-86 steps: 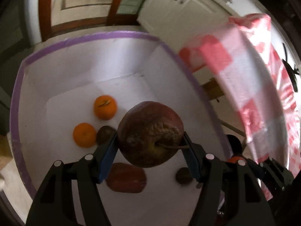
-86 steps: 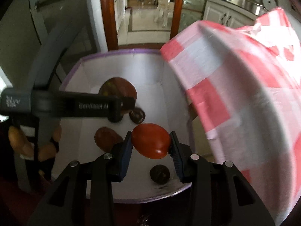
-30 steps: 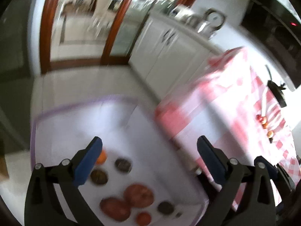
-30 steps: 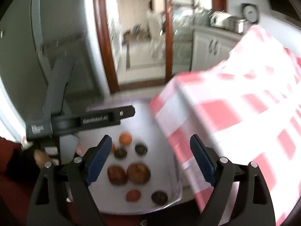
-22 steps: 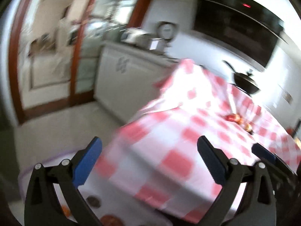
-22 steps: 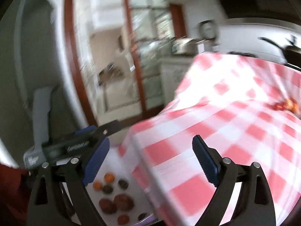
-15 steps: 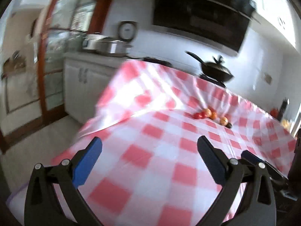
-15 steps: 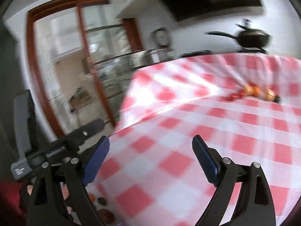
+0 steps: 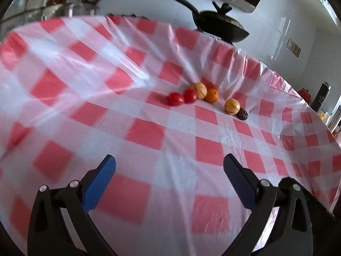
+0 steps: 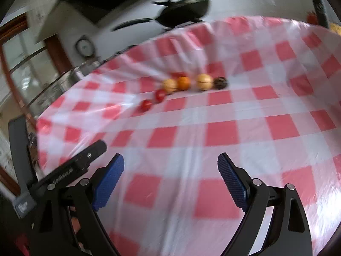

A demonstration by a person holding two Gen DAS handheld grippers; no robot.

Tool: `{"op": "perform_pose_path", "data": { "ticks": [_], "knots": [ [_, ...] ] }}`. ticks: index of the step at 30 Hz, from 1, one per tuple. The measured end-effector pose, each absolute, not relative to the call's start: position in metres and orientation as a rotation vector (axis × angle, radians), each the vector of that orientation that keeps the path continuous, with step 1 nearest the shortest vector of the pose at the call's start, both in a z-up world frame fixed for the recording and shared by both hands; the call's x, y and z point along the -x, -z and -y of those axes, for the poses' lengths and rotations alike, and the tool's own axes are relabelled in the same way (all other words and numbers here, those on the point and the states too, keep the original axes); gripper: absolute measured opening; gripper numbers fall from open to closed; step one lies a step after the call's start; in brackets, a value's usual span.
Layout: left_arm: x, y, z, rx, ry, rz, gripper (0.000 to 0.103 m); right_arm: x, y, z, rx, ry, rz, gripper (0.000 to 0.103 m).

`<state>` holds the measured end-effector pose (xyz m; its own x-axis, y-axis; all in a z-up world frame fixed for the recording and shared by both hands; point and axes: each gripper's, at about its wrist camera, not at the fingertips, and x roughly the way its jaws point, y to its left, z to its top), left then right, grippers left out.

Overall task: Organize fruits
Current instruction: 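Move both open tools back over the remaining fruits on the table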

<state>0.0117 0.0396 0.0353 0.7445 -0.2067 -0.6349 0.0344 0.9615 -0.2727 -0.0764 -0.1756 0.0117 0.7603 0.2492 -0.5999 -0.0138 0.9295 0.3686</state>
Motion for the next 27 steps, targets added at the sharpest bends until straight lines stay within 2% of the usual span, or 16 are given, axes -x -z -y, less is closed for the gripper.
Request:
{"op": "perform_pose_path", "data": {
  "ticks": [8,27],
  "knots": [
    [-0.050,-0.021,-0.033,0.323,0.176,-0.742,0.101,0.021,0.006,0.220,-0.383,-0.003,-0.734,0.087],
    [-0.051,-0.017,-0.041,0.393,0.219,-0.750,0.101,-0.070,0.026,0.239,-0.398,0.114,-0.792,0.087]
  ]
}}
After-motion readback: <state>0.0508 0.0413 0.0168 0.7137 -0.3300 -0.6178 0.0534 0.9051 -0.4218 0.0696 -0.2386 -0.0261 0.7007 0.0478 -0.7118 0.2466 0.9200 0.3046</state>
